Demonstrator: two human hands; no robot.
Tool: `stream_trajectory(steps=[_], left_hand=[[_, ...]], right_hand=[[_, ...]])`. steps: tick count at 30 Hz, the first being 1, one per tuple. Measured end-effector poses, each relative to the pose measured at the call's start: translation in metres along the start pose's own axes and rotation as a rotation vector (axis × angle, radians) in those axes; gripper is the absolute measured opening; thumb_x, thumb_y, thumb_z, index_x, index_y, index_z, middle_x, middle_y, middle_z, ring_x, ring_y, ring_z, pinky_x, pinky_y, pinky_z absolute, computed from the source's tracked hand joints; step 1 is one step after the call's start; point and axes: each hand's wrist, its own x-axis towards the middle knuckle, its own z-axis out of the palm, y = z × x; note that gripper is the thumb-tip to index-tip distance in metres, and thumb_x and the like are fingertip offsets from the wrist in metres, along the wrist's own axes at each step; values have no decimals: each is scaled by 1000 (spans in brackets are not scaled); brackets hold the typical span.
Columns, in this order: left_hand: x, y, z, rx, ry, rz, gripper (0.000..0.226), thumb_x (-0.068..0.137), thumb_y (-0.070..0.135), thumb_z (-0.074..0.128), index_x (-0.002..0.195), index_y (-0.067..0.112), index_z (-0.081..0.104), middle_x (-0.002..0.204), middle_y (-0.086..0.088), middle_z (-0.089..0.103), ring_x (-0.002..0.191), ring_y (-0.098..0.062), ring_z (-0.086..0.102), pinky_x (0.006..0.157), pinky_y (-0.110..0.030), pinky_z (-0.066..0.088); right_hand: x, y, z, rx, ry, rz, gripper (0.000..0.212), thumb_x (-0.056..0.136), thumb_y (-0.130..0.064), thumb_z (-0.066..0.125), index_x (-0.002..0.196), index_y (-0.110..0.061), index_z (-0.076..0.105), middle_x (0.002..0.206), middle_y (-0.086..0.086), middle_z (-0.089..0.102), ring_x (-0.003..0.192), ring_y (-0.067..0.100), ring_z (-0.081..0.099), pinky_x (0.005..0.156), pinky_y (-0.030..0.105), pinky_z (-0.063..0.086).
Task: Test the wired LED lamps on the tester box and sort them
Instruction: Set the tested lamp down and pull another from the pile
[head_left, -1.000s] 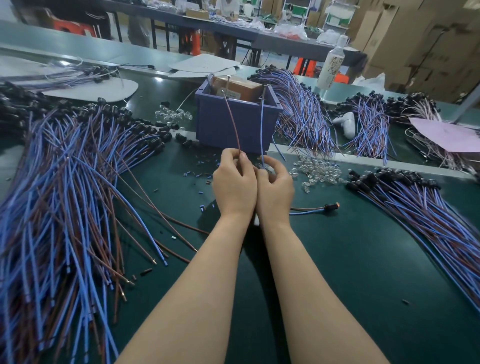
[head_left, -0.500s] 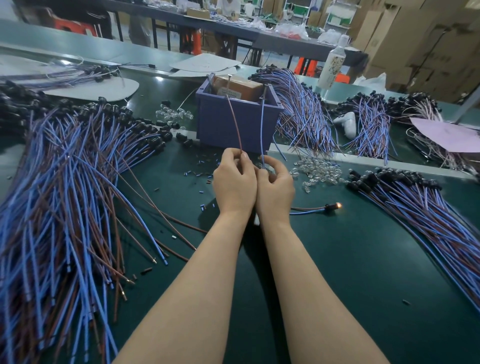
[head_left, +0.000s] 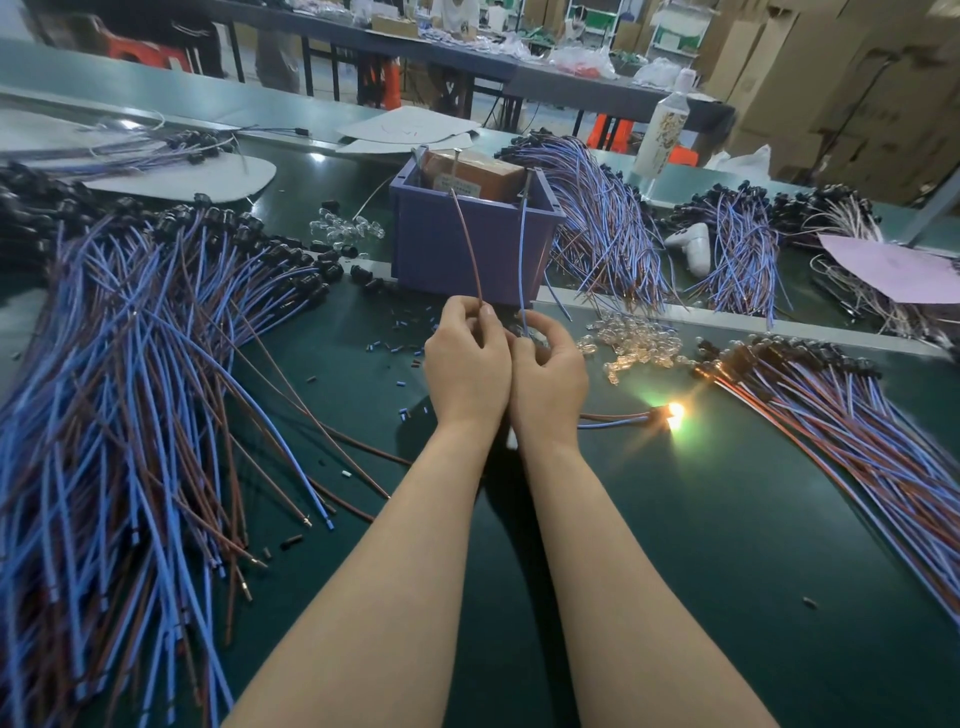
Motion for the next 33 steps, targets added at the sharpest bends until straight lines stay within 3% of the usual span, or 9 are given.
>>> stream_trajectory(steps=[9, 14, 18, 21, 23, 25, 28, 30, 33], left_hand=[[4, 22, -8, -279, -214, -56, 14, 94, 10, 51, 92, 12, 65, 85, -1, 67, 85, -18, 64, 82, -34, 54], [1, 68, -12, -450, -385, 33, 13, 94, 6, 55, 99, 7, 67, 82, 3, 67, 76, -5, 62, 73, -20, 53], [-10, 112, 4, -332, -516, 211, 11, 91, 15, 60, 97, 14, 70, 98, -4, 68, 86, -9, 61, 82, -23, 51], [-27, 122, 29, 50, -445, 256, 22, 94, 31, 53, 104, 18, 68, 104, -7, 66, 88, -16, 60, 76, -25, 45], [-42, 117, 51, 207, -541, 160, 32, 98, 33, 44, 114, 12, 63, 110, -11, 67, 100, -26, 60, 84, -30, 47], [-63, 113, 76, 90, -773, 8, 37, 101, 31, 38, 111, 4, 61, 110, -20, 66, 96, -28, 65, 83, -33, 53], [-89, 117, 111, -205, -875, -214, 31, 102, 20, 36, 83, 7, 56, 83, -18, 65, 44, -6, 58, 44, -16, 42], [-96, 123, 133, -299, -809, -245, 31, 99, 13, 38, 76, 9, 59, 81, -17, 65, 50, -10, 56, 53, -21, 43], [-106, 126, 160, -226, -722, -97, 23, 96, 13, 47, 96, 4, 69, 96, -18, 69, 86, -27, 63, 78, -30, 47]], right_hand=[[2, -23, -24, -77, -177, -127, 12, 92, -12, 53, 86, -21, 58, 85, 5, 68, 83, 23, 65, 78, 36, 52], [6, -51, -62, -304, -335, -301, 13, 90, -9, 51, 87, -6, 64, 89, 20, 65, 77, 33, 57, 71, 40, 47], [12, -62, -101, -353, -39, -368, 21, 92, -22, 52, 79, -10, 65, 69, 7, 61, 64, 23, 52, 60, 28, 38], [13, -62, -130, -56, 265, -343, 24, 97, -24, 50, 80, -13, 63, 65, 6, 62, 60, 19, 61, 62, 36, 52], [15, -60, -147, 217, 417, -272, 26, 99, -21, 46, 79, -15, 62, 64, 3, 60, 53, 11, 58, 55, 26, 51], [16, -56, -163, 431, 534, -199, 29, 100, -19, 43, 77, -16, 59, 61, 0, 58, 50, 9, 53, 50, 20, 45], [16, -45, -187, 638, 700, -113, 30, 100, -19, 42, 75, -16, 58, 58, -1, 55, 47, 9, 48, 45, 19, 40], [16, -35, -205, 711, 806, -74, 30, 100, -19, 42, 75, -17, 58, 61, 0, 55, 47, 8, 48, 46, 20, 40], [13, -16, -226, 801, 900, 2, 28, 99, -17, 44, 75, -16, 59, 62, 1, 60, 48, 8, 53, 49, 19, 44]])
